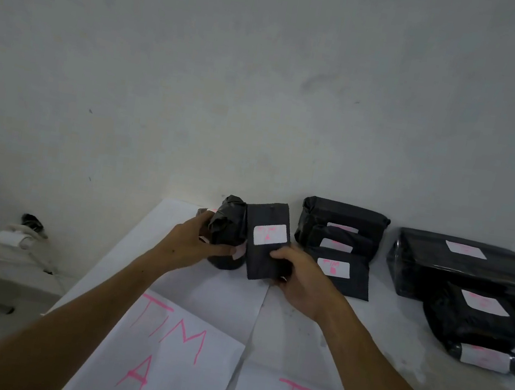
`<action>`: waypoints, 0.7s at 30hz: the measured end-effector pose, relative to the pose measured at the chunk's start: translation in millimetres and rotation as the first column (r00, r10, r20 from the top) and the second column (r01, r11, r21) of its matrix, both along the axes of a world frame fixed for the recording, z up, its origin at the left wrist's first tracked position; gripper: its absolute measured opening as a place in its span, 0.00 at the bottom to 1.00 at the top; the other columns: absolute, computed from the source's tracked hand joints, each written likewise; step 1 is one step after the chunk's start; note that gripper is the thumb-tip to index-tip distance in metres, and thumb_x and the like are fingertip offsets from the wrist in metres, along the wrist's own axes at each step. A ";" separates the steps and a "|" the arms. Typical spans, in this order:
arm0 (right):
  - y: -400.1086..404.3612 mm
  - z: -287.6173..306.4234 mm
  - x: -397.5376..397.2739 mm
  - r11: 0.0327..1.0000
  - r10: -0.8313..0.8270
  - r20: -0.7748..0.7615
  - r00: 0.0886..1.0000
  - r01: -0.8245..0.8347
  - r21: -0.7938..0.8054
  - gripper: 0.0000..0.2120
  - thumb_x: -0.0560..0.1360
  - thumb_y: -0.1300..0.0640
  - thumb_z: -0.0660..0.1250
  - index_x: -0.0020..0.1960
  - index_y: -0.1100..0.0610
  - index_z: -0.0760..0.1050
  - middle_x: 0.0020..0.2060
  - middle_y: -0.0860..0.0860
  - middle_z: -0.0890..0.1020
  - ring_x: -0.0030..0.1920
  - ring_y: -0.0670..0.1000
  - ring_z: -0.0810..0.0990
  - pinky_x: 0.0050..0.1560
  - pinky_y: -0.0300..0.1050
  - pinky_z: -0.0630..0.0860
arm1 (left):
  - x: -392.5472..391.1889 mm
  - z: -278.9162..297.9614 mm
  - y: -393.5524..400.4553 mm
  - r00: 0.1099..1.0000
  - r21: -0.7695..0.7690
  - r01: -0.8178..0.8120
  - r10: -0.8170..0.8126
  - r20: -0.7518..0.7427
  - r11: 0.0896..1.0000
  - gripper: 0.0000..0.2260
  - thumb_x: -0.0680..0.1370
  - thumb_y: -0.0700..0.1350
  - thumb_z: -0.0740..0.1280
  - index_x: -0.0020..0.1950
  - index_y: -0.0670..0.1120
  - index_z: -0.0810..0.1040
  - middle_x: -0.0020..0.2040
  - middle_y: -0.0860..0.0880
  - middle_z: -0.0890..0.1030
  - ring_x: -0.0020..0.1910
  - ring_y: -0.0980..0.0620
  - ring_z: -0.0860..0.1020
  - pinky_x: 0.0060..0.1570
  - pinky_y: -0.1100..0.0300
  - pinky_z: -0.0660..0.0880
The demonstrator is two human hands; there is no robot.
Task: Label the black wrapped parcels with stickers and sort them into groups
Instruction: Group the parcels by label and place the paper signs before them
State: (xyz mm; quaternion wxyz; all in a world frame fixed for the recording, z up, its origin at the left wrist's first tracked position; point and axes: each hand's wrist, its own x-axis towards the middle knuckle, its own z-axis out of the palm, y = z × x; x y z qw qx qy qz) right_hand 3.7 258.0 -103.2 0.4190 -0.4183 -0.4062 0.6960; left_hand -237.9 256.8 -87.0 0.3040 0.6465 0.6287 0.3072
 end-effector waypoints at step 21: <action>-28.5 1.2 -6.8 0.994 0.010 -0.120 0.993 -0.023 -0.109 0.18 0.82 0.62 0.62 0.70 0.52 0.73 0.63 0.58 0.82 0.64 0.59 0.80 0.62 0.57 0.79 | -0.3 15.3 -20.0 0.989 -0.138 0.018 -0.038 -0.145 0.990 0.46 0.60 0.62 0.82 0.74 0.57 0.68 0.64 0.56 0.78 0.62 0.49 0.77 0.60 0.57 0.75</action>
